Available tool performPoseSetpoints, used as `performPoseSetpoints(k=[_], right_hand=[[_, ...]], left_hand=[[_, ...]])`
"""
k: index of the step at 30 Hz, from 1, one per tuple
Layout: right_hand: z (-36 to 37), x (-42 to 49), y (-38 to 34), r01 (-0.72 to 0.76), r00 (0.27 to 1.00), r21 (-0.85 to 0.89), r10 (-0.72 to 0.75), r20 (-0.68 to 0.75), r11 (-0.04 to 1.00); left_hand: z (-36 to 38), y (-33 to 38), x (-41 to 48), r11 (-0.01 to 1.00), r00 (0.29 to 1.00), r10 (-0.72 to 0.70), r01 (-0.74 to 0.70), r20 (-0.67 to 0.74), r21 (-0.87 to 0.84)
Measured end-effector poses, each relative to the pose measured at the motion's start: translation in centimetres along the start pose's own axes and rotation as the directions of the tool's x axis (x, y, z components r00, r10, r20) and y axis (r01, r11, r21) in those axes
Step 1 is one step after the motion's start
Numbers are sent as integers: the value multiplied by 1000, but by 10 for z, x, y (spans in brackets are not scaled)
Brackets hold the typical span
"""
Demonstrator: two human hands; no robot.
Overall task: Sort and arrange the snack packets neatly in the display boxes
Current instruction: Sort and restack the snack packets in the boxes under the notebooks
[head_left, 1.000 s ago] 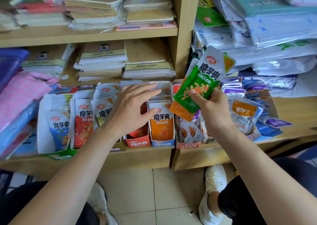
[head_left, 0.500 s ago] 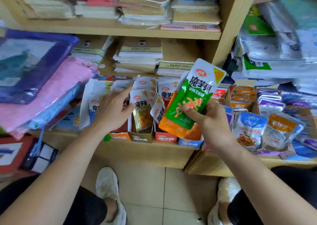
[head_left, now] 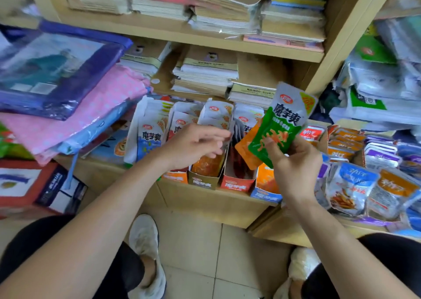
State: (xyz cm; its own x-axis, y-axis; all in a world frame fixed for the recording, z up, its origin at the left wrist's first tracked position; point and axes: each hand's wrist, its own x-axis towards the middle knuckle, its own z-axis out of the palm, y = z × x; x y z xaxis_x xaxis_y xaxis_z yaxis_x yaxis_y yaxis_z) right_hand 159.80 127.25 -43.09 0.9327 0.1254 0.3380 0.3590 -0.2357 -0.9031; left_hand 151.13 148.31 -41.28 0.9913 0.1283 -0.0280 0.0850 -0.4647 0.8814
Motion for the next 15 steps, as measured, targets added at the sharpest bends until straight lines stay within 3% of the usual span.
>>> performPoseSetpoints(k=[4,6,10,15], right_hand=[[-12,3,-9,-58,998,319,64,-8,946],[-12,4,-8,-87,996,398,75,46,913],[6,-5,-6,-60,981,312,-1,193,948],[31,-4,0,67,976,77,-81,201,995]], left_hand=[[-2,0,0,995,995,-24,34,100,-99],[-3,0,0,984,994,-38,55,105,-172],[-3,0,1,946,995,-80,96,62,-310],[-9,-5,7,961,992,-125,130,34,-245]])
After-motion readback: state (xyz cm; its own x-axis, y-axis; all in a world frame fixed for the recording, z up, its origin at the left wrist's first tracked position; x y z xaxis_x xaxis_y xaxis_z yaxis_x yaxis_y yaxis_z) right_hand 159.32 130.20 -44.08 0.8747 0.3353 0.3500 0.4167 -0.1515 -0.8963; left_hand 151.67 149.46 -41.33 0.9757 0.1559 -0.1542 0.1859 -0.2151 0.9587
